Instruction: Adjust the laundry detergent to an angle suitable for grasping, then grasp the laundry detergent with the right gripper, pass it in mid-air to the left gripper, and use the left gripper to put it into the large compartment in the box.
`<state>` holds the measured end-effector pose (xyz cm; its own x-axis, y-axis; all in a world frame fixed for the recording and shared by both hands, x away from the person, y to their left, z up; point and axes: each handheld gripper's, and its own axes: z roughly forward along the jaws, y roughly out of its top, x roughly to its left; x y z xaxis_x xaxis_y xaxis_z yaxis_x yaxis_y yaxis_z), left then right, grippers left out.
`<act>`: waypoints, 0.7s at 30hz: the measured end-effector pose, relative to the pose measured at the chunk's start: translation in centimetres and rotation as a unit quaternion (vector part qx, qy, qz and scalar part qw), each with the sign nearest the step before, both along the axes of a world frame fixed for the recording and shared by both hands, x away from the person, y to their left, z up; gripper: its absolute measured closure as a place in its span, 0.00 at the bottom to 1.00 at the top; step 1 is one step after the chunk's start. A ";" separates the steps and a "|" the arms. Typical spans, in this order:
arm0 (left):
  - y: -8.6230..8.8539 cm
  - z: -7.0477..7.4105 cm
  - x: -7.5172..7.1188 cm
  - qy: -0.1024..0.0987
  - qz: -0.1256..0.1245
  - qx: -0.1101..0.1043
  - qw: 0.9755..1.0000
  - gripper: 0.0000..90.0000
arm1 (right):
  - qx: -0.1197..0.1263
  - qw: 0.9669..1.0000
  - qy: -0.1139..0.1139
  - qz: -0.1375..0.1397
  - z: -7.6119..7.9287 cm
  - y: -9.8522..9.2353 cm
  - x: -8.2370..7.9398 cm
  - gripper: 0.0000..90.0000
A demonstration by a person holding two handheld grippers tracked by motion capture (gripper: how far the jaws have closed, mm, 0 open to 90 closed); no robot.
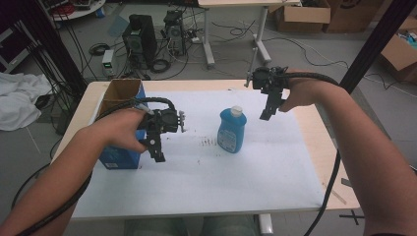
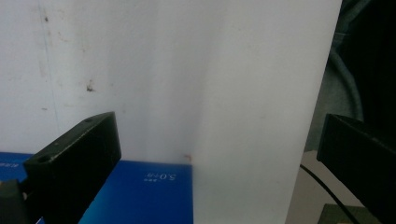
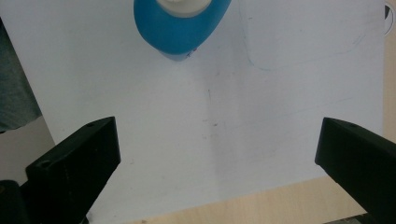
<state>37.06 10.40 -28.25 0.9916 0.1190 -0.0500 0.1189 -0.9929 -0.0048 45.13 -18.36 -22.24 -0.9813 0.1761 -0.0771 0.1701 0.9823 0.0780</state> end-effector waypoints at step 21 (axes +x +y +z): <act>0.1 0.8 0.0 -0.012 0.002 -0.007 1.000 0.00 | -0.004 1.000 -0.002 -0.005 -0.1 -0.2 0.0 0.00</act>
<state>37.10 10.52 -27.46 0.9921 0.1224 -0.0285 0.1228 -0.9924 0.0116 45.10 -18.60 -22.31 -0.9791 0.1855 -0.0832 0.1798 0.9811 0.0714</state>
